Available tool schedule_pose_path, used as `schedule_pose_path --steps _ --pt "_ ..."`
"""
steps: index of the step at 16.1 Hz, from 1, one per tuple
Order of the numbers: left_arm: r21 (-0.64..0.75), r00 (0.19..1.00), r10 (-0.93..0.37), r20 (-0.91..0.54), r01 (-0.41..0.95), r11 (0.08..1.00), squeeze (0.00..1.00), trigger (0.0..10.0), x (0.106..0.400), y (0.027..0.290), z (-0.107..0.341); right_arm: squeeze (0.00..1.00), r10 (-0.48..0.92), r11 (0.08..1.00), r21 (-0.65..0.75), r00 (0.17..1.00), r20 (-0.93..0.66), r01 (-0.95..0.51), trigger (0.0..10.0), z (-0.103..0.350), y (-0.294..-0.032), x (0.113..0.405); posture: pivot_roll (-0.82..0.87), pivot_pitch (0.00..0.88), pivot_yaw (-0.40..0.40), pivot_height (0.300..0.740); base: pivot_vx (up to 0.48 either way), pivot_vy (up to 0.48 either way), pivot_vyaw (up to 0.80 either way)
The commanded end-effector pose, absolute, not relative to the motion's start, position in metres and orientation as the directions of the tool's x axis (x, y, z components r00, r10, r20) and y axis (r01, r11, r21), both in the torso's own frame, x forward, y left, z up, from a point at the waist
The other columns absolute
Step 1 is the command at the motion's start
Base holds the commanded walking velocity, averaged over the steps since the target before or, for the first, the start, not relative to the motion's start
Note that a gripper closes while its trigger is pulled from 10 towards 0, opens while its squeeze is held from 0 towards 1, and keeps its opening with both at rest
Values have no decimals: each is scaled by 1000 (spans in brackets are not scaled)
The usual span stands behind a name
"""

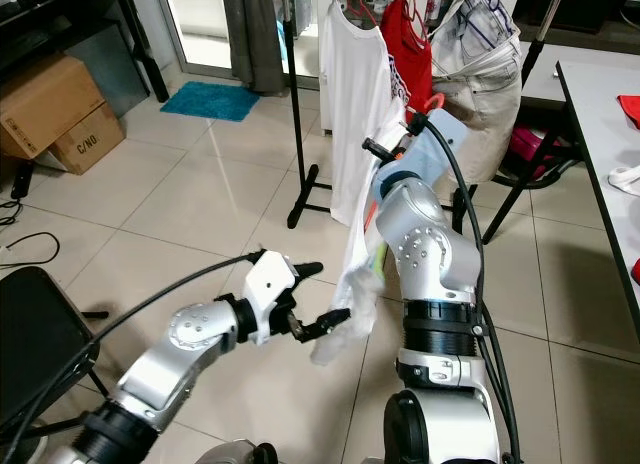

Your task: Hang hanger

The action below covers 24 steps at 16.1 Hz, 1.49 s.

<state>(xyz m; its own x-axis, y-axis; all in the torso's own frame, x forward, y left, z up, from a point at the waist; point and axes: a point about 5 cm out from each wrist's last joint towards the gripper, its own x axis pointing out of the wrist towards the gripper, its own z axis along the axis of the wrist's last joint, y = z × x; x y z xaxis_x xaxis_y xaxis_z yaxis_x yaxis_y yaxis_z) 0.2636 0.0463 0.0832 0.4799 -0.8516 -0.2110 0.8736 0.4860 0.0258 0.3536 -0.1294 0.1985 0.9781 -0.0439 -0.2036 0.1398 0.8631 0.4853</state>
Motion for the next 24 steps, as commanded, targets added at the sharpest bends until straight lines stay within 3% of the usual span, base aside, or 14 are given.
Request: schedule_pose_path --steps 1,2,10,24 --pt "67 506 -828 -241 860 506 0 10000 270 48 82 0 -41 858 499 985 -170 122 10000 208 -127 356 -44 46 53 740 0 0 0" --pt "89 554 -794 -252 830 551 0 0 278 50 78 0 -33 852 510 985 -167 114 10000 209 -126 356 -45 50 52 740 0 0 0" --pt "58 489 -849 -202 871 488 0 0 278 35 78 0 -18 847 523 987 -161 101 10000 212 -125 355 -52 55 57 740 0 0 0" --pt "74 476 -852 -220 879 472 0 0 280 36 74 0 -28 840 531 986 -164 112 10000 212 -127 358 -49 54 58 740 0 0 0"
